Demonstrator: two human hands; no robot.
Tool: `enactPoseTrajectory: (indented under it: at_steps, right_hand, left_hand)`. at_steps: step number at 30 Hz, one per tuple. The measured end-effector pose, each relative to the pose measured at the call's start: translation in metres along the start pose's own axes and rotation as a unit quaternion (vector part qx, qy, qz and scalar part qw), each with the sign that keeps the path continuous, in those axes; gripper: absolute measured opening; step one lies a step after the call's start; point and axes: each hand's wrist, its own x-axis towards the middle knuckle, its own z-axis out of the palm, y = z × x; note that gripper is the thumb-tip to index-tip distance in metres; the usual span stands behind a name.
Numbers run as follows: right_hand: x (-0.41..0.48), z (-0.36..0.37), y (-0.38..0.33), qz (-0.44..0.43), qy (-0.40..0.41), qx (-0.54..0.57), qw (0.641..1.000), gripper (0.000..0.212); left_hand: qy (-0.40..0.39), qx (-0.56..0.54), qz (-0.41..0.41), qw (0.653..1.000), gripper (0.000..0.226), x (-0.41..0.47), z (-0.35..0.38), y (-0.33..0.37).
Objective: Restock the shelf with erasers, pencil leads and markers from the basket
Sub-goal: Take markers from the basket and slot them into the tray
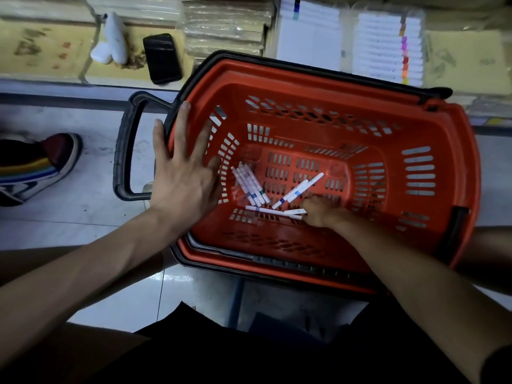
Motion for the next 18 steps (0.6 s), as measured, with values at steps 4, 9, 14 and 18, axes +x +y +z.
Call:
enactPoseTrajectory:
  at_steps: [4,9,14,18]
  right_hand:
    - [0.003,0.0,-0.001,-0.001,-0.048,0.005,0.999,0.023]
    - [-0.01,-0.006,-0.014,-0.036,-0.022,0.041,0.998,0.05]
    - [-0.002,-0.019,-0.05,-0.094,0.045,0.055,0.993,0.023]
    - [0.011,-0.022,-0.072,-0.091,0.029,0.024,0.995,0.036]
  left_hand:
    - [0.005,-0.017,0.001,1.0,0.059,0.001,-0.001,0.0]
    - [0.011,-0.029,0.0,1.0,0.061,0.001,-0.002,0.0]
    - [0.012,-0.038,0.0,0.999,0.063,-0.001,-0.004,0.0]
    - [0.01,-0.043,0.003,0.999,0.065,-0.004,-0.004,0.001]
